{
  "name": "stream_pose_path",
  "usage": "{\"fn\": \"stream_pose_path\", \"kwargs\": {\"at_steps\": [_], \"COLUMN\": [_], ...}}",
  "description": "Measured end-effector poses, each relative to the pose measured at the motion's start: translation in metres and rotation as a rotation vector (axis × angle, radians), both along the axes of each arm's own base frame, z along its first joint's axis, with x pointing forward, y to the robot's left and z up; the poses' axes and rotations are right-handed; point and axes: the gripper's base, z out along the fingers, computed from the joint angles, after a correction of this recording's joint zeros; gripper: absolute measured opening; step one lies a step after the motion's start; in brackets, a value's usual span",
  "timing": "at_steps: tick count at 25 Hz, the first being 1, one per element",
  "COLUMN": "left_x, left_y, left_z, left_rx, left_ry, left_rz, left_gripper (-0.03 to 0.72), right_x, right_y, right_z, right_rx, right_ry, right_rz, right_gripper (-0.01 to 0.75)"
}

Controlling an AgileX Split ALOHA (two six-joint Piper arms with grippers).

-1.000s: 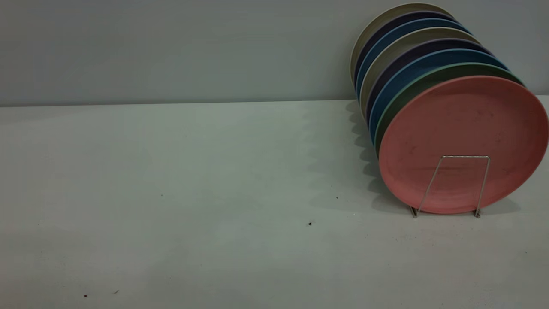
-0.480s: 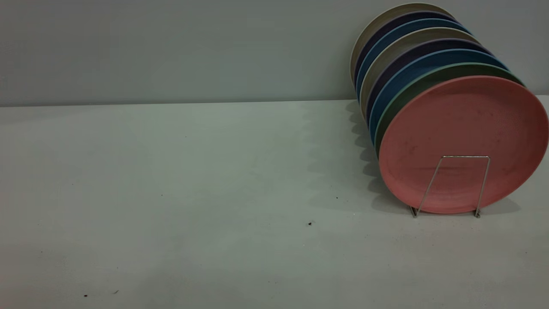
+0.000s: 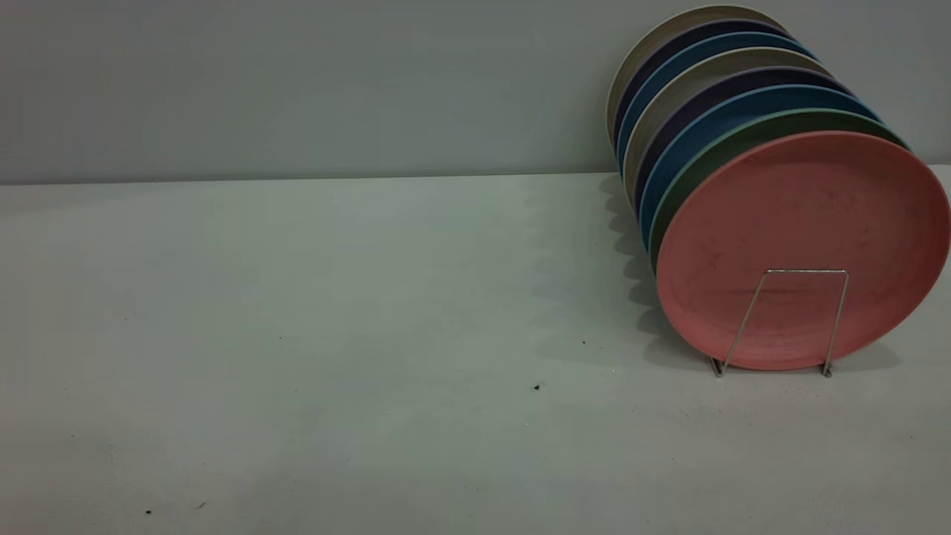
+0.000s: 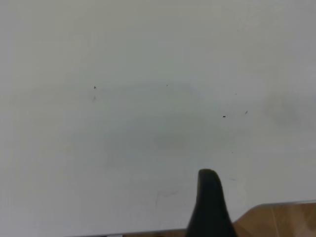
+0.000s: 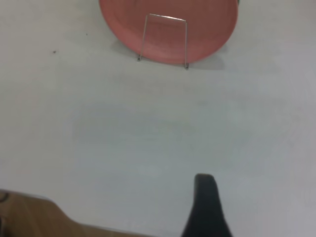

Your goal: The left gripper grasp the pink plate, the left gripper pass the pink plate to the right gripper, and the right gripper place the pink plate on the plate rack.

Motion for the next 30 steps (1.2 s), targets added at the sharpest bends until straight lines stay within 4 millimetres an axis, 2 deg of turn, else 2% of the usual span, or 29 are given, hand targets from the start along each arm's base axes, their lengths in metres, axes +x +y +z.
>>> {"fn": "stream_pose_path", "kwargs": {"at_steps": [6, 14, 30], "left_x": [-0.0021, -0.0037, -0.0037], "left_y": [-0.0001, -0.0001, -0.0001], "left_z": [-0.0002, -0.0005, -0.0005], "left_rx": [0.000, 0.000, -0.001], "left_ry": [-0.015, -0.026, -0.026], "left_rz": [0.001, 0.001, -0.002], "left_gripper": [0.582, 0.582, 0.582], "right_x": [-0.0003, -0.0078, -0.0077], "right_y": [0.0000, -0.0001, -0.0001], "right_z": [0.0000, -0.0003, -0.0003], "right_rx": [0.000, 0.004, 0.004], "right_ry": [-0.002, -0.055, -0.054], "right_rz": [-0.004, -0.134, -0.139], "right_gripper": [0.579, 0.579, 0.579]}}
